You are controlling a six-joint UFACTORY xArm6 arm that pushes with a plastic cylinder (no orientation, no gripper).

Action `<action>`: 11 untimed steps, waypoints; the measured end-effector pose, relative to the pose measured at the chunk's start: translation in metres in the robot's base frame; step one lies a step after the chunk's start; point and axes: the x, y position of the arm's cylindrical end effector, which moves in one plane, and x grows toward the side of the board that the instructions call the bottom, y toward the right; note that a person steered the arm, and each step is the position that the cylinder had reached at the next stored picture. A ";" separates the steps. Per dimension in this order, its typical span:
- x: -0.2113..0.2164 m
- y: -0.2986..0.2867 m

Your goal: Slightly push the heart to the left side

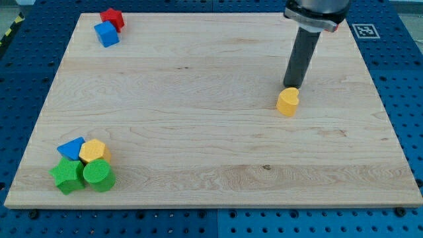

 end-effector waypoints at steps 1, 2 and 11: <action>0.017 -0.042; 0.020 0.000; 0.031 0.029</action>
